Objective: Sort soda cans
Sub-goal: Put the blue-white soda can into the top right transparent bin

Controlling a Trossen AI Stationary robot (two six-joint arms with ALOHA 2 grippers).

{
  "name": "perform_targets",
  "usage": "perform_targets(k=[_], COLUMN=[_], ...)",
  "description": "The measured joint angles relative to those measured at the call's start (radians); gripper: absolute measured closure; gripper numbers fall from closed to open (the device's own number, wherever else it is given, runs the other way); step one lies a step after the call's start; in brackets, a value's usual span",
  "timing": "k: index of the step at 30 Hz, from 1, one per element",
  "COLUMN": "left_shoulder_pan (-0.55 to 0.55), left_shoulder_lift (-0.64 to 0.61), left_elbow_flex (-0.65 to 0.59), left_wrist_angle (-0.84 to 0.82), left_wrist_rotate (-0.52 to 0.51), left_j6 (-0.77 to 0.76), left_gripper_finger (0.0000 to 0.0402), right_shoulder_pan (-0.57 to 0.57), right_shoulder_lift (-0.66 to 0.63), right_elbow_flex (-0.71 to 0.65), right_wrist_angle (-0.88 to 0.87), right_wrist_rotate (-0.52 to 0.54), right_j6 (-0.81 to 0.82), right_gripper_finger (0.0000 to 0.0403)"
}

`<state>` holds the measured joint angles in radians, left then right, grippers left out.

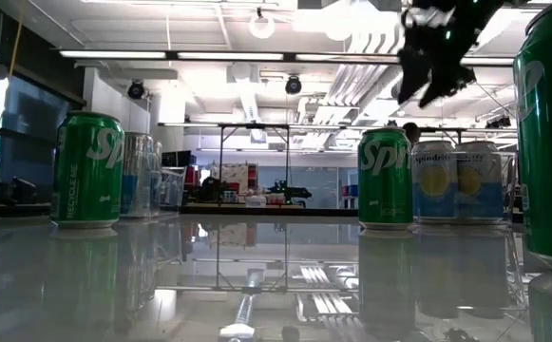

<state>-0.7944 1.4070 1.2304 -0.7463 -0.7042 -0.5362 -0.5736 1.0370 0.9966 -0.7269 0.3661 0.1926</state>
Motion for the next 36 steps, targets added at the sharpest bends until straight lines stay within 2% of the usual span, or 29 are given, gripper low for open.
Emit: perform_targets(k=[5, 7, 11, 13, 18, 20, 28, 36], left_shoulder_pan=[0.011, 0.010, -0.001, -0.008, -0.024, -0.018, 0.069, 0.130], left_shoulder_lift=[0.005, 0.001, -0.005, -0.012, -0.017, -0.016, -0.095, -0.227], left_elbow_flex=[0.183, 0.200, 0.190, 0.159, 0.059, 0.024, -0.143, -0.237], left_wrist_angle=[-0.516, -0.656, -0.833, -0.816, -0.817, -0.823, -0.816, -0.690], left_wrist_rotate=[0.170, 0.251, 0.445, 0.491, 0.467, 0.515, 0.608, 0.636], left_j6=[-0.337, -0.447, -0.594, -0.597, -0.513, -0.465, -0.399, -0.370], left_gripper_finger=[0.0076, 0.0076, 0.0076, 0.0076, 0.0076, 0.0076, 0.0076, 0.0075], right_shoulder_pan=[0.279, 0.393, 0.594, 0.675, 0.822, 0.856, 0.920, 0.930], right_shoulder_lift=[-0.059, -0.058, -0.029, -0.004, 0.063, 0.083, 0.123, 0.123], right_elbow_flex=[0.001, 0.001, 0.001, 0.001, 0.001, 0.001, 0.001, 0.001], right_wrist_angle=[0.019, 0.037, 0.063, 0.072, 0.095, 0.097, 0.100, 0.100], right_wrist_rotate=[0.076, 0.118, 0.200, 0.243, 0.336, 0.340, 0.341, 0.341], right_j6=[0.110, 0.136, 0.170, 0.187, 0.200, 0.200, 0.219, 0.223], right_gripper_finger=[0.0077, 0.0077, 0.0077, 0.0077, 0.0077, 0.0077, 0.0077, 0.0077])
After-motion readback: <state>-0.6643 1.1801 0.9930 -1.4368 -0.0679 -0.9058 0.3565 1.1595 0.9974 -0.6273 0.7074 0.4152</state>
